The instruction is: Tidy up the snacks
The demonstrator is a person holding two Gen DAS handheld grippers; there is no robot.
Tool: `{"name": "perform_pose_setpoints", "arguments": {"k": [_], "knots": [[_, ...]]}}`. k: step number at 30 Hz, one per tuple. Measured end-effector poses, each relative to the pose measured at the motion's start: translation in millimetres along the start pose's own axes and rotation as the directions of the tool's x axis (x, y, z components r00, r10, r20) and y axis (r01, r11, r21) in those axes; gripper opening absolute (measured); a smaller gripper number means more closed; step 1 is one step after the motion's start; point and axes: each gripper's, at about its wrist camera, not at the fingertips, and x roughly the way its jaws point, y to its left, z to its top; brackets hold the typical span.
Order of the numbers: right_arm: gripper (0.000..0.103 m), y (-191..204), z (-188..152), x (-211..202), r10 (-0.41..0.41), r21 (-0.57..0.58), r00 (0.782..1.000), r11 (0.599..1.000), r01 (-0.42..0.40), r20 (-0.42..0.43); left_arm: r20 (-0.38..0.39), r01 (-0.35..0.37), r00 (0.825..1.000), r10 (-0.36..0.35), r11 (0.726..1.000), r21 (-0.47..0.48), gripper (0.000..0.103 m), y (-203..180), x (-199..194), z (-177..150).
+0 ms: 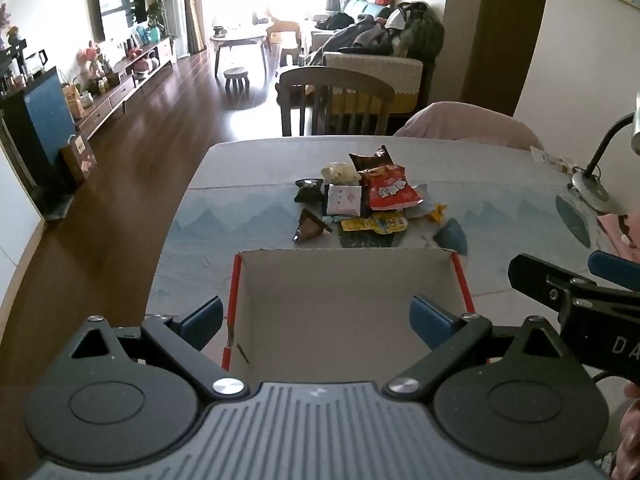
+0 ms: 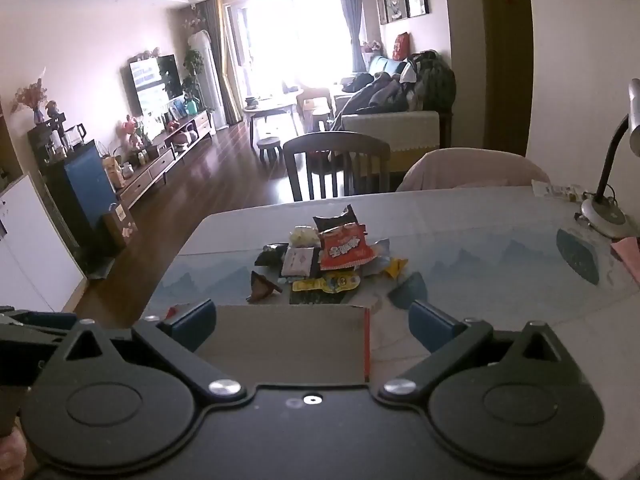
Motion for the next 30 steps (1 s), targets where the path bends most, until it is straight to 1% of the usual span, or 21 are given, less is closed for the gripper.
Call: {"name": "perform_pose_setpoints", "arguments": {"k": [1, 16, 23, 30], "knots": [[0.103, 2.1, -6.2, 0.8, -0.003, -0.003, 1.000, 1.000, 0.003, 0.003, 0.000, 0.000, 1.000, 0.000, 1.000, 0.000, 0.100, 0.2, 0.0, 0.1], [0.103, -1.2, -15.9, 3.4, 0.004, 0.011, 1.000, 1.000, -0.004, -0.009, -0.015, -0.002, 1.000, 0.002, 1.000, -0.017, 0.100, -0.4, -4.0, -0.8], [0.103, 0.0, -18.1, 5.0, -0.004, 0.006, 1.000, 1.000, 0.004, -0.021, -0.035, -0.004, 0.999, 0.003, 1.000, -0.025, 0.100, 1.3, 2.5, -1.4], [0.103, 0.3, -17.4, 4.5, -0.006, 0.006, 1.000, 1.000, 0.006, -0.023, -0.035, -0.004, 0.999, 0.003, 1.000, -0.024, 0.100, 1.5, 2.7, -1.5]]}}
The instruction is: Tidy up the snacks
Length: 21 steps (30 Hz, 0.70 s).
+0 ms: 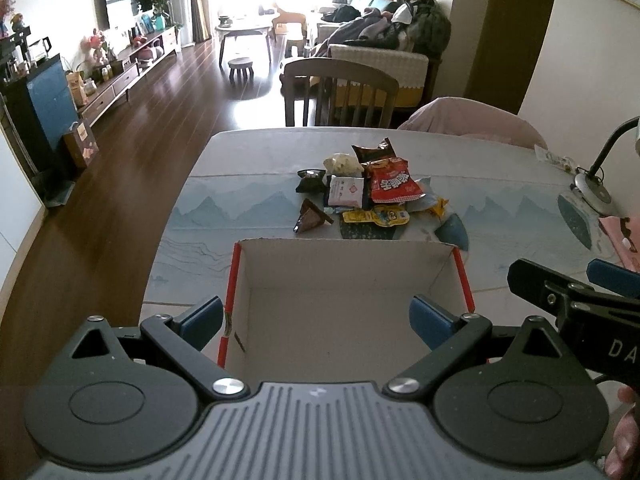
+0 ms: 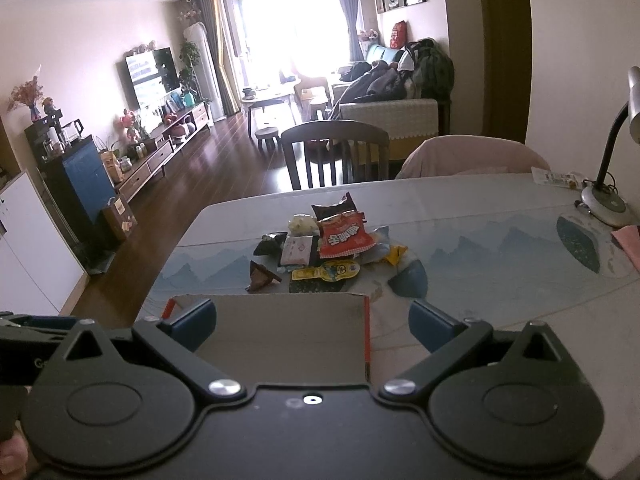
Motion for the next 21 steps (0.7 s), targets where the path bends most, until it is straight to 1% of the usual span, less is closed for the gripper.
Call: {"name": "perform_pose_setpoints", "arguments": {"k": [13, 21], "knots": [[0.103, -2.5, 2.8, 3.9, 0.011, 0.004, 1.000, 1.000, -0.010, -0.010, -0.010, 0.004, 1.000, -0.004, 1.000, -0.002, 0.100, -1.2, 5.7, 2.4], [0.103, -0.1, 6.2, 6.1, 0.002, 0.009, 1.000, 1.000, -0.002, -0.025, -0.017, 0.015, 1.000, -0.015, 1.000, 0.000, 0.100, 2.9, 8.8, 1.1]]}}
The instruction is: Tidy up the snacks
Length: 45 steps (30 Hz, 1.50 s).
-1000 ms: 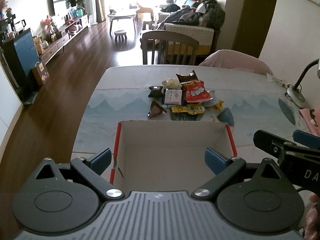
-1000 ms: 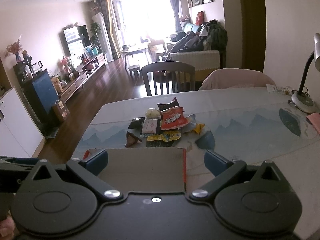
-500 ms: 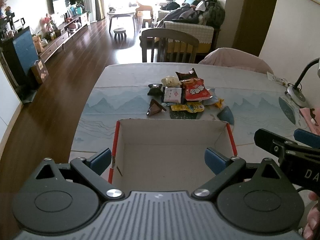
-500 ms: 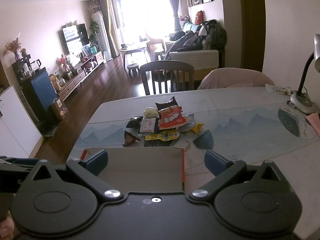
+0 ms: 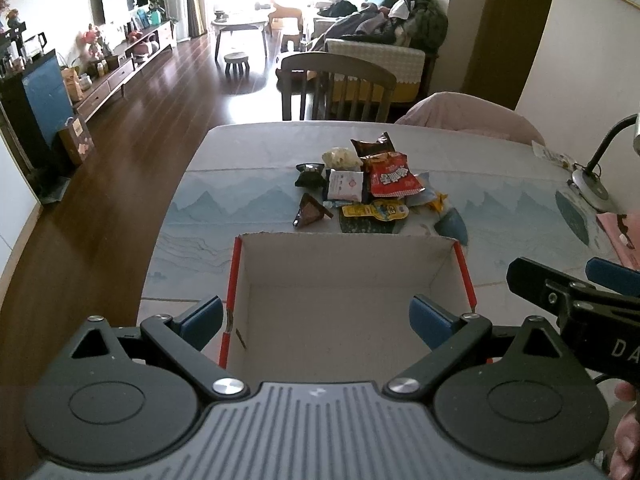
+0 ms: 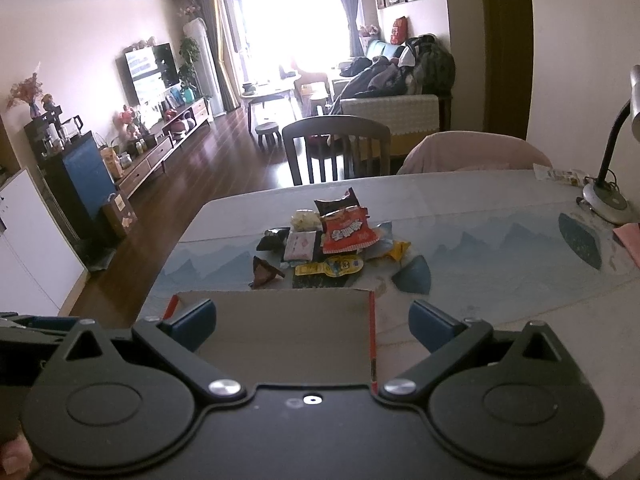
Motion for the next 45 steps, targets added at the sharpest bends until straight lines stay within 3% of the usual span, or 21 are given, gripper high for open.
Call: {"name": "perform_pose_setpoints", "arguments": {"k": [20, 29, 38, 45], "knots": [[0.103, 13.4, -9.3, -7.1, -0.040, 0.029, 0.999, 0.999, 0.040, -0.003, -0.007, 0.042, 0.999, -0.042, 0.999, 0.028, 0.100, 13.7, -2.1, -7.8], [0.103, 6.8, -5.4, 10.7, -0.013, 0.015, 1.000, 1.000, 0.014, -0.023, -0.033, 0.052, 0.998, -0.052, 0.999, 0.005, 0.100, 11.8, 14.9, -1.3], [0.103, -17.6, 20.6, 44.4, 0.050, 0.004, 0.997, 0.999, -0.049, -0.062, -0.062, -0.005, 0.998, 0.007, 1.000, 0.022, 0.100, -3.0, 42.8, 18.6], [0.101, -44.1, 61.8, 77.3, 0.073, -0.038, 0.993, 0.996, -0.077, -0.097, -0.090, -0.008, 0.996, 0.010, 1.000, 0.025, 0.100, -7.4, 64.3, 57.9]]}}
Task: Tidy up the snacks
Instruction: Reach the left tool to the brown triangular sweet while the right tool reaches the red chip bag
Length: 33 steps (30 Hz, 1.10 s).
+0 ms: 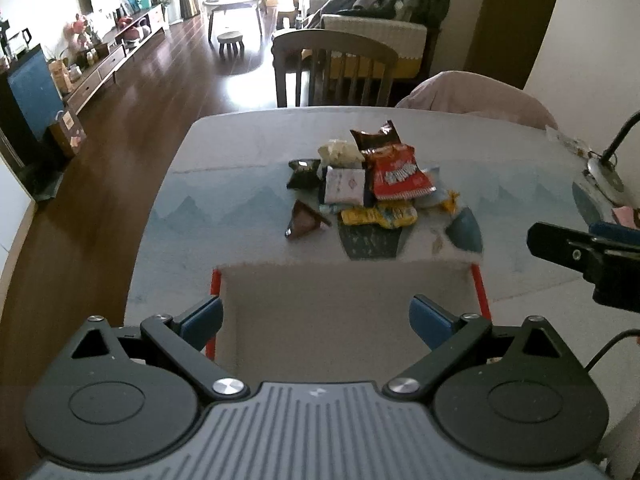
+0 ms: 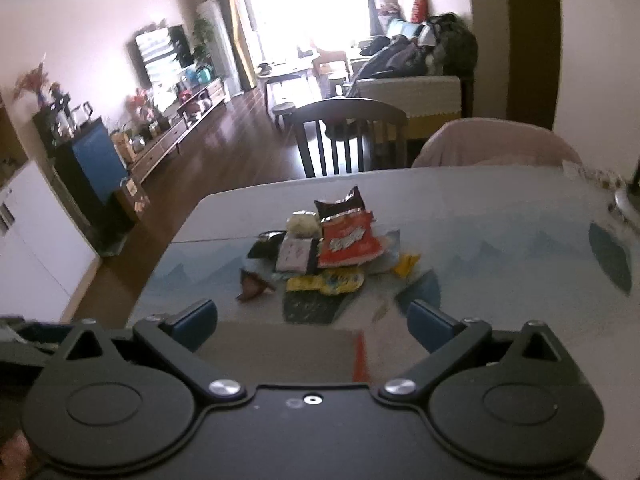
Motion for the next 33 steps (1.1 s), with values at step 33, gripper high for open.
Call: {"name": "perform_pose_setpoints", "arguments": {"k": [33], "knots": [[0.095, -44.6, 120.9, 250.0, -0.020, -0.010, 0.934, 1.000, 0.018, -0.357, -0.353, -0.092, 0.933, 0.067, 0.994, -0.053, 0.099, 12.8, 204.5, 148.6]]}}
